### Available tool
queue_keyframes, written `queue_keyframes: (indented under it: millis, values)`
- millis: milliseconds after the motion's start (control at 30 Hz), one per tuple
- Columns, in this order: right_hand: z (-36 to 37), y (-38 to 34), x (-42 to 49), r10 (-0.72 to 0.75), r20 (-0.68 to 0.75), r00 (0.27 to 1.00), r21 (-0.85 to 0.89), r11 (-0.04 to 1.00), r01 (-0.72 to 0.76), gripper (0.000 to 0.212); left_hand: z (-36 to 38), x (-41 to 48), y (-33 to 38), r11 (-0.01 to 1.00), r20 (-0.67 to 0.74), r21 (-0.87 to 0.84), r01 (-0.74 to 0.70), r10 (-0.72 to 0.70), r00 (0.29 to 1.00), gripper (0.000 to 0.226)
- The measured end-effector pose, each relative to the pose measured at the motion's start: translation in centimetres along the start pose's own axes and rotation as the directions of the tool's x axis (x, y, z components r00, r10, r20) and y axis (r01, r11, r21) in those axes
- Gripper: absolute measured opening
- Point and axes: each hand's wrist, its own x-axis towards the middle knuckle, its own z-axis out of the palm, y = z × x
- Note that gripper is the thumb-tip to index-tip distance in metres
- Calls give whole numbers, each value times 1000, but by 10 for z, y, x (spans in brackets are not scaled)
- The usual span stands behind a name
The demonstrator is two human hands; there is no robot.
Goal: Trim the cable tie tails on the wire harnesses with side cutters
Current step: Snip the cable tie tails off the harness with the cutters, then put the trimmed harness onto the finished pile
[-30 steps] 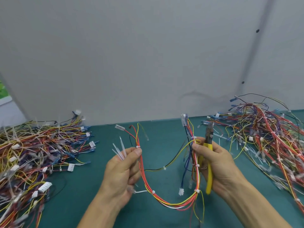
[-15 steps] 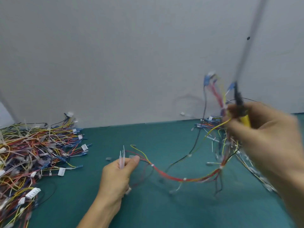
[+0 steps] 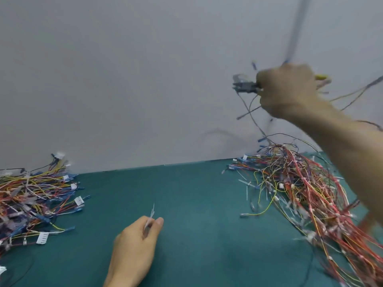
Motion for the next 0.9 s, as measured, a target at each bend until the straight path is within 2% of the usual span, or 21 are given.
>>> queue_keyframes:
  millis: [67, 133, 333, 467, 600, 733, 833, 900]
  values:
    - [44, -16, -38, -109, 94, 990, -13, 994, 110, 17, 1, -1, 3, 997, 2, 70, -25, 25, 1000, 17]
    - [94, -18, -62, -99, 195, 976, -22, 994, 105, 19, 3, -1, 4, 997, 6, 66, -31, 30, 1000, 9]
    - [184, 0, -102, -151, 271, 951, -219, 952, 213, 26, 6, 3, -1, 997, 19, 37, -63, 63, 998, 17]
    - [202, -2, -116, -62, 413, 909, -237, 956, 173, 28, 9, 5, -4, 995, 39, 53, -87, 85, 996, 21]
    - [197, -3, -110, -1, 477, 879, -155, 984, 86, 28, 9, 9, -10, 985, 50, 83, -151, 148, 988, 23]
    - [166, -3, -101, -16, 432, 902, 4, 1000, 16, 25, 9, 5, -9, 979, 77, 96, -183, 176, 981, 24]
    - [132, -12, -103, -47, 403, 914, 104, 995, 6, 24, 7, -4, -4, 965, 144, 122, -232, 214, 966, 23]
    - [107, -24, -112, -81, 383, 920, 225, 974, -8, 26, 7, -17, 4, 941, 234, 202, -271, 222, 947, 20]
